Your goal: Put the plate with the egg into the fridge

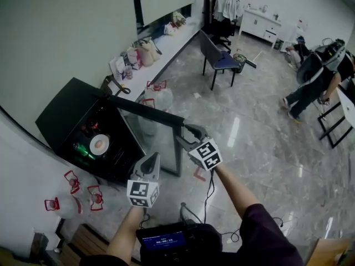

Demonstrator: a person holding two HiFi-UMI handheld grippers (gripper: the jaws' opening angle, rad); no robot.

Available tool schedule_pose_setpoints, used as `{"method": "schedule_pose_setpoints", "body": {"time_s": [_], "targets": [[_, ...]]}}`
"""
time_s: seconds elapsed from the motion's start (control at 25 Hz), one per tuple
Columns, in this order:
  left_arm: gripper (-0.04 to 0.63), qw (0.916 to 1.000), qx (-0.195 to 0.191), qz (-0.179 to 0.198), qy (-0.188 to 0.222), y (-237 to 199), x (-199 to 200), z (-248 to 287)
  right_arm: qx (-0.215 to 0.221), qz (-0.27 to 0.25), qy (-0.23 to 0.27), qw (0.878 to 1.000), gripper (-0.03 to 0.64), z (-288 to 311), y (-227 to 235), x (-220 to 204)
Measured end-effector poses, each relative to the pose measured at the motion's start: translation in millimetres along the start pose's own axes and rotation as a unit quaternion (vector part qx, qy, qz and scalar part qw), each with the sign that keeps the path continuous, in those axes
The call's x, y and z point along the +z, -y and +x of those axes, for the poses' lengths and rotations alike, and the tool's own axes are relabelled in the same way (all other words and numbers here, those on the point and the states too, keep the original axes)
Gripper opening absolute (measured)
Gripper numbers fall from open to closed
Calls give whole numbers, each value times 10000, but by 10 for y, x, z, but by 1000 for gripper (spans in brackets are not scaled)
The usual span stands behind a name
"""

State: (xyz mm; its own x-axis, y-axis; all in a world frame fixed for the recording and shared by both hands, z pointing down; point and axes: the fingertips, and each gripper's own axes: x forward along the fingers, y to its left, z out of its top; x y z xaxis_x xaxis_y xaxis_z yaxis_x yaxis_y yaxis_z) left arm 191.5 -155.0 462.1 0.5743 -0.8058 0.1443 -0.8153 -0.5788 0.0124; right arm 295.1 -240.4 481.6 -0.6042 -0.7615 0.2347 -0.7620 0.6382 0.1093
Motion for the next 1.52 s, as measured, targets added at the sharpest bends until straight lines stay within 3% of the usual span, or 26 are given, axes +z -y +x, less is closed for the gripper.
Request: {"method": "schedule_pose_setpoints", "body": {"time_s": [0.24,0.48,0.72,0.92,1.4,1.52], "targets": [[9,9990,434,-121,-81,-55,-108,-103,148,-152,-9,9998,195,37,66,-15],[9,9979,609,-186,-144,-89,-203,-225,200,-230,126,9995,195,-6,-171,19],[8,9973,685,-215,-147,-178,-290,-514,417,-201,334,9984,195,-186,-783,73],[9,9955,883,-317,-124,-400,-424,-922,891,-260,494,9945,195,-240,-1473,141],[9,9819,1822,-525,-13,-1117,-569,-1946,1757,-471,842,9797,190,338,-2874,468],[9,9773,2044,-560,0,-1247,-605,-2127,1837,-426,882,9781,112,373,-3054,492]]}}
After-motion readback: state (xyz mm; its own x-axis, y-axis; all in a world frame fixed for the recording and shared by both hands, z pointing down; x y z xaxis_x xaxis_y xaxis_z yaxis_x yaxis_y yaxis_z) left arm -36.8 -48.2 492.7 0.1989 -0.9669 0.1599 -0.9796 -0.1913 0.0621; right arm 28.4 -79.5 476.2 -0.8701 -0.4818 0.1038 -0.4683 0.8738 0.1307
